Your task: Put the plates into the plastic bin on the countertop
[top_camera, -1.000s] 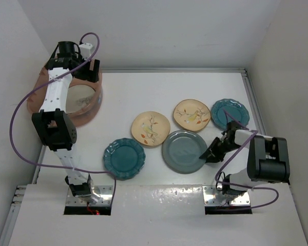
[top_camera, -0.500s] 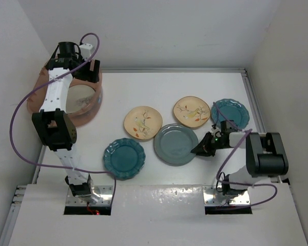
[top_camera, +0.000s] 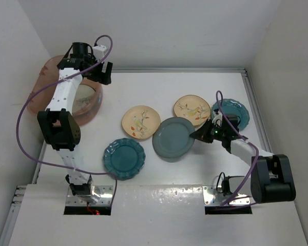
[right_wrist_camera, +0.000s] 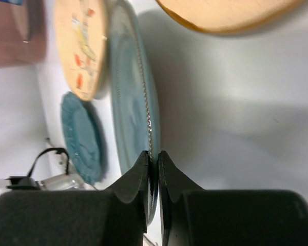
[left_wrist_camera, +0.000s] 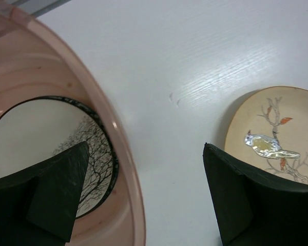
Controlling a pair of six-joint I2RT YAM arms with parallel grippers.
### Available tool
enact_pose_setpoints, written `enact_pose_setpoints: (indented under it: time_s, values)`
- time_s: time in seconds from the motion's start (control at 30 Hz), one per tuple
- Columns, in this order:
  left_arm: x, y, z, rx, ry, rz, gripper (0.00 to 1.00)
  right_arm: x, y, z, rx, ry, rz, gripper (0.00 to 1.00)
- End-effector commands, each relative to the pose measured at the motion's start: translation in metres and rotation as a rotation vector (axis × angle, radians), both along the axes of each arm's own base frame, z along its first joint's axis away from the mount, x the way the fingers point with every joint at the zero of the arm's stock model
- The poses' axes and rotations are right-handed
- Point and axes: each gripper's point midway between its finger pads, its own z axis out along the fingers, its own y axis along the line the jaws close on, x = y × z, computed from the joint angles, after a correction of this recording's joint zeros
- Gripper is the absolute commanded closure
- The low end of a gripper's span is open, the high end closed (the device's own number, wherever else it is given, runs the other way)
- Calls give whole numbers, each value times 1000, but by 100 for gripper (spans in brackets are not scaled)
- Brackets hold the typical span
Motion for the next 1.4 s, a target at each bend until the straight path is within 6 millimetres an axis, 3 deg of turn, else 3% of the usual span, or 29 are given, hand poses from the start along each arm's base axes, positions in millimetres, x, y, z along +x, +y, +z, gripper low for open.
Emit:
enact_pose_setpoints:
  time_s: [0.0,0.13,0.27,0.33,0.37,0.57,0.7,0.87,0.97,1.23,1.37]
  values:
    - [-4,-28,10,-65,-17,-94,7,41,11,58,84,-200,18,100]
    - [-27,-93,-8,-166,34,-353,7,51,14,85,144,-269,18,100]
    - [-46,-151,-33,-226,96,-544,5,51,18,92,167,-255,50,100]
    - [-51,-168,-52,-272,148,-592,3,53,17,99,188,-257,52,100]
    - [-54,-184,-48,-313,146,-643,1,54,16,101,188,-262,46,100]
    - [-61,-234,-56,-392,171,-786,0,55,-6,95,122,-233,1,100]
    - [-70,-271,-69,-411,202,-866,0,58,-19,99,90,-244,-36,100]
    - [-71,-302,-95,-505,294,-877,0,61,-27,105,85,-256,-41,100]
    - [-73,-313,-102,-551,327,-890,0,66,-27,119,98,-292,-35,100]
    - [-64,-329,-102,-672,340,-893,0,83,-23,156,147,-373,-19,100]
    - [-78,-336,-96,-742,384,-928,2,90,-20,162,163,-403,-14,100]
